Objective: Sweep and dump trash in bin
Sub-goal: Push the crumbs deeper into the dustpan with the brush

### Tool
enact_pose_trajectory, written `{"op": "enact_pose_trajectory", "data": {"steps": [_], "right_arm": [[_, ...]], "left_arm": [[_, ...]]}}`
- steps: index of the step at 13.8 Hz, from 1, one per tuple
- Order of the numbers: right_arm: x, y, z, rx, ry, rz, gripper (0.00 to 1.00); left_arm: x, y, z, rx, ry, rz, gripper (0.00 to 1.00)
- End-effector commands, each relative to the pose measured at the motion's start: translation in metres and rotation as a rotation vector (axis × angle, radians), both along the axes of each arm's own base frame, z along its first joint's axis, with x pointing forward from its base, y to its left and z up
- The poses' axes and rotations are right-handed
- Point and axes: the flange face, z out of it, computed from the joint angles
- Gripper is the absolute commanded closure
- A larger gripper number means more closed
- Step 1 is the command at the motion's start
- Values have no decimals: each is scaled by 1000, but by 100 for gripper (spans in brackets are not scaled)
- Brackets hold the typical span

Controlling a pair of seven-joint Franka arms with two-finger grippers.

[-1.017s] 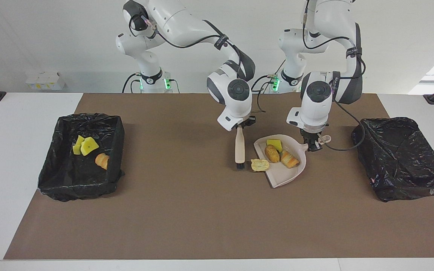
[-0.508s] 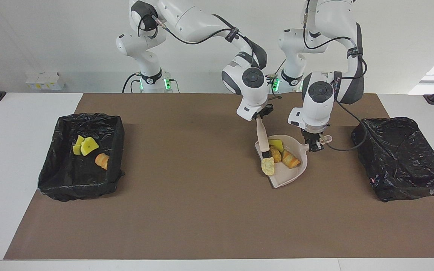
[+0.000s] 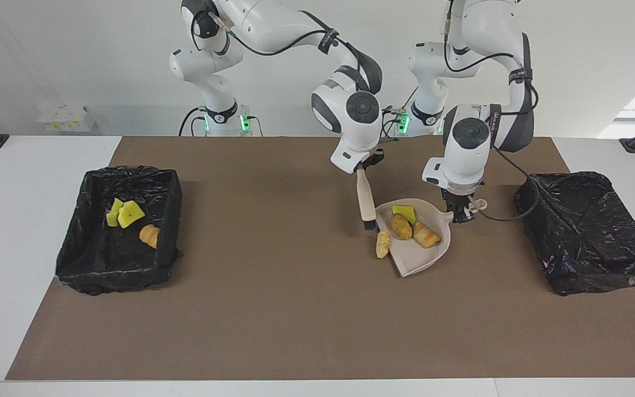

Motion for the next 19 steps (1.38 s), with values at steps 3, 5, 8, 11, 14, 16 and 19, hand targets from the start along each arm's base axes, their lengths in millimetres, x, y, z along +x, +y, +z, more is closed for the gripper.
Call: {"op": "enact_pose_trajectory", "data": {"steps": [3, 5, 8, 11, 14, 16, 19], "right_arm": [[8, -16, -3, -27, -7, 16, 100], [14, -19, -5, -16, -18, 11, 100], [18, -16, -20, -17, -21, 15, 100], [19, -13, -33, -19, -39, 45, 100], [15, -6, -35, 20, -44, 88, 100], [5, 11, -41, 64, -37, 85, 100], [-7, 37, -34, 166, -33, 43, 100]], "left_arm": [[-9, -24, 4, -4, 4, -43, 100], [-14, -28, 4, 1, 14, -53, 100], [-18, -29, 3, 6, 25, -56, 100], [-23, -26, 3, 15, 42, -57, 100], [-31, -22, 2, 46, 102, -42, 100], [-38, -26, 5, 61, 124, -45, 100], [-37, -28, 5, 55, 113, -48, 100]]}}
